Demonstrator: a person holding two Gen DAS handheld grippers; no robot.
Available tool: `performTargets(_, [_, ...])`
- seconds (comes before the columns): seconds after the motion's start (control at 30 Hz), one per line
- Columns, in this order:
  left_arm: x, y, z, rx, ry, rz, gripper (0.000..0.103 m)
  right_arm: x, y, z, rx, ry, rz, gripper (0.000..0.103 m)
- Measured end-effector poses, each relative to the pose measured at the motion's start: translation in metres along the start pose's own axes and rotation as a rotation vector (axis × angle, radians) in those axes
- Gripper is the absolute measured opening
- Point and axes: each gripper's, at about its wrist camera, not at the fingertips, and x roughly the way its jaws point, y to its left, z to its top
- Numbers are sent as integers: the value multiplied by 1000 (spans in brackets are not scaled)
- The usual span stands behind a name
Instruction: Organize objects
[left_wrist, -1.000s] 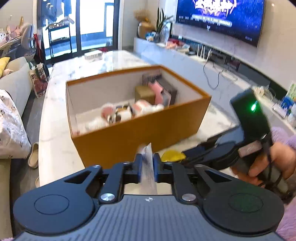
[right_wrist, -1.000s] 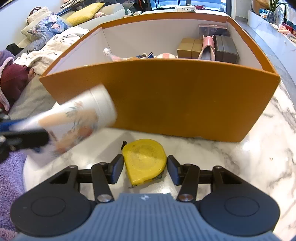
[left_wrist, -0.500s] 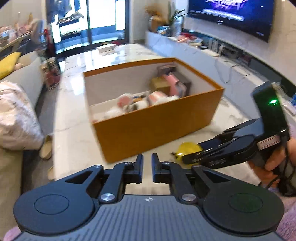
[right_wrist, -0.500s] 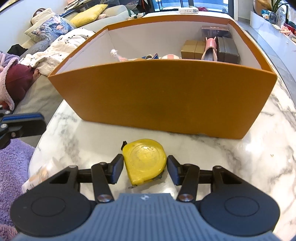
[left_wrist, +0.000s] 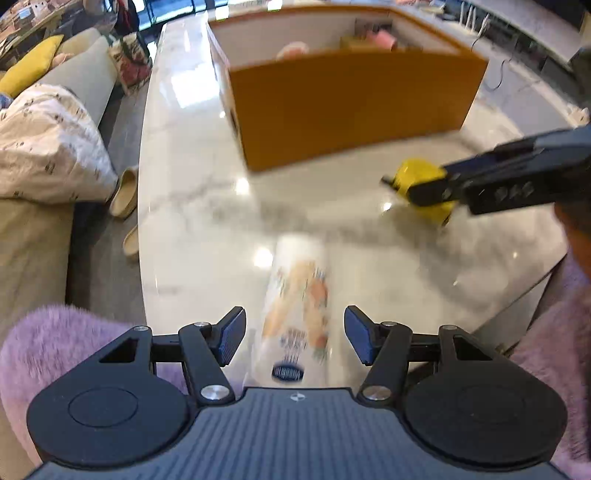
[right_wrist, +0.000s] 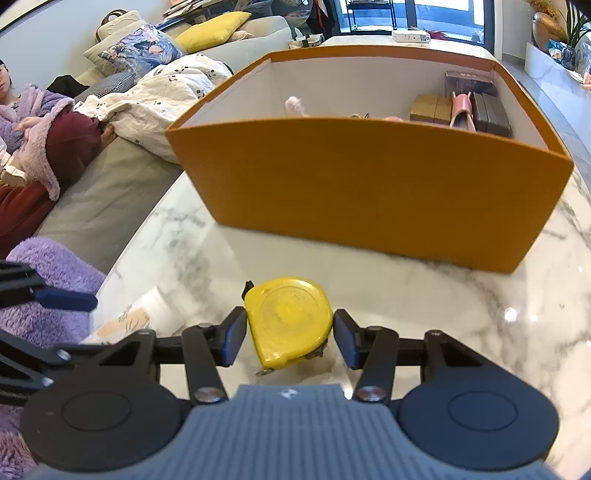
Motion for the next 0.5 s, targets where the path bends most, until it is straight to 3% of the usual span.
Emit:
performTargets(0.2, [17,4,-14,-24,57,12,69,-2,2,-13,10,3,2,54])
performTargets(0.3, [17,3,-19,-40,38,18,72,-2,5,-18,4,5,4,54])
performTargets(0.37, [15,3,-20,-44,28,17,63,-2,8,-19,-6,6,5,53])
performTargets(0.5, [11,2,-23,-37,8,14,62,-2,14,-20,-27,7,9,54])
